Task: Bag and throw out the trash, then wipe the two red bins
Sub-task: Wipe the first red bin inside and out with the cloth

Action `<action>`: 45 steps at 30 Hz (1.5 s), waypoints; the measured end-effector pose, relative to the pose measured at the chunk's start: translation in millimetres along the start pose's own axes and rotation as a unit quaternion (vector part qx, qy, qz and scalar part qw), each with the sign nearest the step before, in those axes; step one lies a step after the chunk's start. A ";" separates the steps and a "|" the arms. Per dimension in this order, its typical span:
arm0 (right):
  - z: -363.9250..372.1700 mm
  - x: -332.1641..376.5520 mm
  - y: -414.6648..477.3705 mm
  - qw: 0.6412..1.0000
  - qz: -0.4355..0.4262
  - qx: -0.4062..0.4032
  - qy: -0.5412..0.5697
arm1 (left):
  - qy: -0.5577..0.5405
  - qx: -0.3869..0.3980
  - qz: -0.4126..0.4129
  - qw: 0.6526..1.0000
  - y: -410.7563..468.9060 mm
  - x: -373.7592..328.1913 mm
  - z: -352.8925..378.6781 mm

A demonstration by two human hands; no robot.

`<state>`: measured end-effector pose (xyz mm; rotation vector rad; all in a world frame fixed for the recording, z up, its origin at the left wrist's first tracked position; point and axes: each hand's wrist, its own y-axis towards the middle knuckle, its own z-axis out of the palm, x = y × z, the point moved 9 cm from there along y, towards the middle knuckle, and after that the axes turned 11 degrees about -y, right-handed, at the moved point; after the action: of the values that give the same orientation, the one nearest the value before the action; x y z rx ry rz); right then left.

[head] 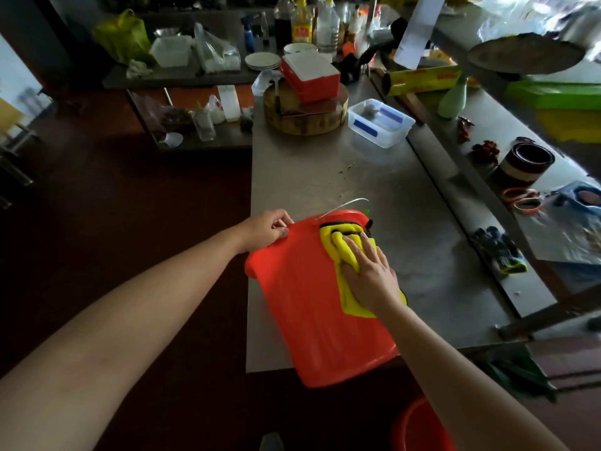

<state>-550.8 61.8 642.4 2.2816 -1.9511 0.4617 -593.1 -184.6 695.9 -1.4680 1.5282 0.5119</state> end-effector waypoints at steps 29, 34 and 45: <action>14.9 60.7 -19.8 0.975 -0.158 -0.064 -0.144 | 0.277 0.042 0.040 0.959 47.2 -57.9 28.0; 0.0 2.6 11.1 0.995 -0.099 -0.022 -0.024 | 0.286 0.043 0.039 0.956 48.7 -51.8 25.4; 2.7 -51.0 30.1 0.975 0.047 0.017 0.214 | 0.256 -0.001 0.038 0.966 58.4 -62.3 37.2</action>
<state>-586.5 104.2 621.3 1.9055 -1.8412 0.9170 -644.3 -108.5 712.1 -1.6275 1.9882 0.1770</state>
